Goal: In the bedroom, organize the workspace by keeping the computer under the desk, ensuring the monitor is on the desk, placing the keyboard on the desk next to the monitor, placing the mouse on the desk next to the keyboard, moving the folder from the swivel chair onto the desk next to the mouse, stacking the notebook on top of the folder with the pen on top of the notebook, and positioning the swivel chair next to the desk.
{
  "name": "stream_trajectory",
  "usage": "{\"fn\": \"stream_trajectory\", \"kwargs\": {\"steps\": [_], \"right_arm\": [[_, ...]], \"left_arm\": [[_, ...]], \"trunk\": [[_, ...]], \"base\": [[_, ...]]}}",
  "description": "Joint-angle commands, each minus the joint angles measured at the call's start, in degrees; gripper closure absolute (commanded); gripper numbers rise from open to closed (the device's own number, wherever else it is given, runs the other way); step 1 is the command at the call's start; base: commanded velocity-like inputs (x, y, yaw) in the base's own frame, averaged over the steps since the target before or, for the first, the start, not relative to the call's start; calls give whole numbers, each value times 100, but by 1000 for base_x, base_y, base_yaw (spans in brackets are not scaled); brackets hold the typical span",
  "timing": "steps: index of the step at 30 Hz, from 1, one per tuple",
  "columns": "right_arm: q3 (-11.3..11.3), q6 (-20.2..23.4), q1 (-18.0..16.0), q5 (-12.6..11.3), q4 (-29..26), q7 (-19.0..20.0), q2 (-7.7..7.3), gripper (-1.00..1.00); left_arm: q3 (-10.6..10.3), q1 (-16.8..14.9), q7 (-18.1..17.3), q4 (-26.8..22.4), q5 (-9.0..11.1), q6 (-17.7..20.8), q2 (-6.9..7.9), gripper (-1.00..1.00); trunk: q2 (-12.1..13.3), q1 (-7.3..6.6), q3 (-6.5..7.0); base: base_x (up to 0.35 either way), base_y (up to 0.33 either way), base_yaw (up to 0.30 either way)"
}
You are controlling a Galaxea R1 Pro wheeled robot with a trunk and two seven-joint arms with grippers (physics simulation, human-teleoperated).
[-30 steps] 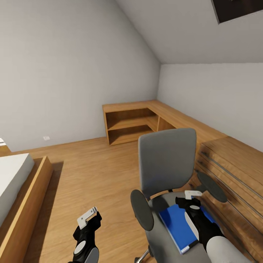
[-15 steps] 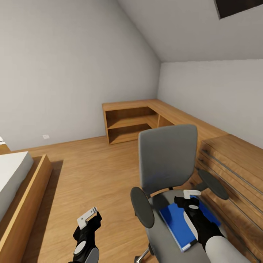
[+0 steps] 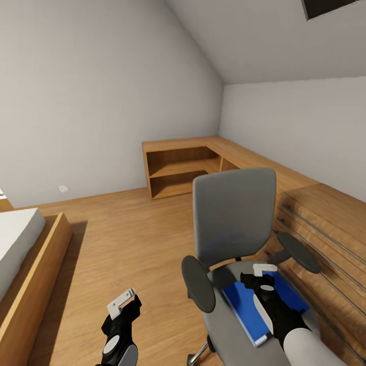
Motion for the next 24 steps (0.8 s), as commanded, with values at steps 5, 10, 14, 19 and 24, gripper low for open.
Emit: {"fn": "stream_trajectory", "kwargs": {"steps": [5,10,14,19,24], "right_arm": [[8,38,-1,4,-11,-16,1,-100],[14,38,-1,5,-9,-18,4,-100],[13,38,-1,5,-10,-18,3,-100],[10,38,-1,5,-11,-18,2,-100],[10,38,-1,8,-5,-18,2,-100]], "left_arm": [[-11,-4,33,0,51,-26,2,-100],[-11,-4,31,2,51,-26,2,-100],[-17,-4,26,7,51,-26,2,-100],[-18,-4,21,9,51,-26,2,-100],[-20,-4,17,10,51,-36,2,-100]], "trunk": [[-205,110,-95],[-405,220,-185],[-566,308,-257],[-766,417,-347],[-926,505,-419]], "base": [[0,0,0],[0,0,0],[0,0,0],[0,0,0],[0,0,0]]}}
